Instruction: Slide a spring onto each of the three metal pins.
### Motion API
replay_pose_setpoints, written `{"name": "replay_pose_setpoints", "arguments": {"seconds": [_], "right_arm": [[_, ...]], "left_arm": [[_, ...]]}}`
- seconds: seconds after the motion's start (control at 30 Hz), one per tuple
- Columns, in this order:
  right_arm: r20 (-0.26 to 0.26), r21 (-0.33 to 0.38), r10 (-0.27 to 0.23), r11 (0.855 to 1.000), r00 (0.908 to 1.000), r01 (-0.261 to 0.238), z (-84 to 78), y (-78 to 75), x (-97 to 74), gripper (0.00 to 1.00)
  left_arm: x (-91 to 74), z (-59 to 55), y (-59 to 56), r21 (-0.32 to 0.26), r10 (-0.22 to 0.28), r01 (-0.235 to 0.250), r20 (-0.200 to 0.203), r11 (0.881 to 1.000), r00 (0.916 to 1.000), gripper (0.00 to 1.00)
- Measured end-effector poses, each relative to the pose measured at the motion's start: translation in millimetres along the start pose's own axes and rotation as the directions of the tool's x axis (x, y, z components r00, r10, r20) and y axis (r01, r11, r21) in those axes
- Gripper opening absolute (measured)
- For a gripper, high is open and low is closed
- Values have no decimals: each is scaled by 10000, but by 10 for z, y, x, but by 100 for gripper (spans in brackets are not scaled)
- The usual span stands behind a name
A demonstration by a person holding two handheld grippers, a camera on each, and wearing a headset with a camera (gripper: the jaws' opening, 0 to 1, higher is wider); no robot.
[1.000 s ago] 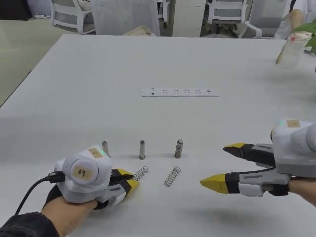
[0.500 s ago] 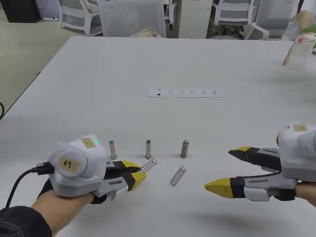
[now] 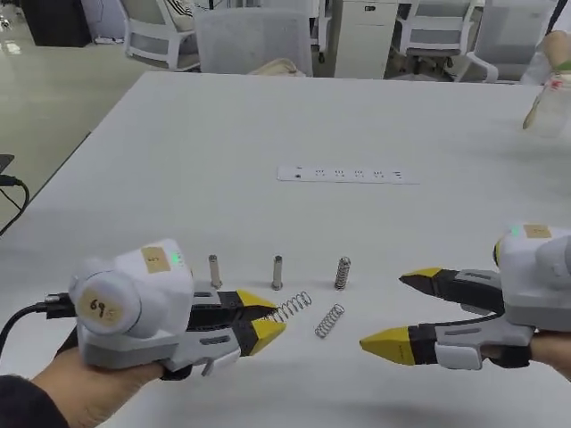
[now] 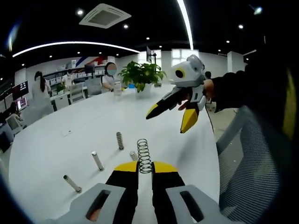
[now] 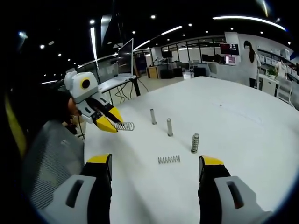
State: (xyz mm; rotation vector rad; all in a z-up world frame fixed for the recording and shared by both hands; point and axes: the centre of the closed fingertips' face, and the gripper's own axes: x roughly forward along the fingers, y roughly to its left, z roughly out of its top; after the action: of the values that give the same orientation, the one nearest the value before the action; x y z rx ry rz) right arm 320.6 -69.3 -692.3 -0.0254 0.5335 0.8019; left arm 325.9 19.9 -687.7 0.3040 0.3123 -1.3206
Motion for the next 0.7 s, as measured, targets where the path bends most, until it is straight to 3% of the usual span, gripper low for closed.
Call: {"name": "replay_pose_setpoints", "arguments": {"seconds": [0.3,0.7], "right_arm": [[-25,-325,869,9957,9962,-870,102,221,98,67],[-122,-647,2011,9774,9795,-2014,198,484,169,39]], "left_arm": [[-55,45,-110,385,-311,311,-18,9988,9995,2],[-74,106,-191,619,-562,556,85,9965,9984,2]]}}
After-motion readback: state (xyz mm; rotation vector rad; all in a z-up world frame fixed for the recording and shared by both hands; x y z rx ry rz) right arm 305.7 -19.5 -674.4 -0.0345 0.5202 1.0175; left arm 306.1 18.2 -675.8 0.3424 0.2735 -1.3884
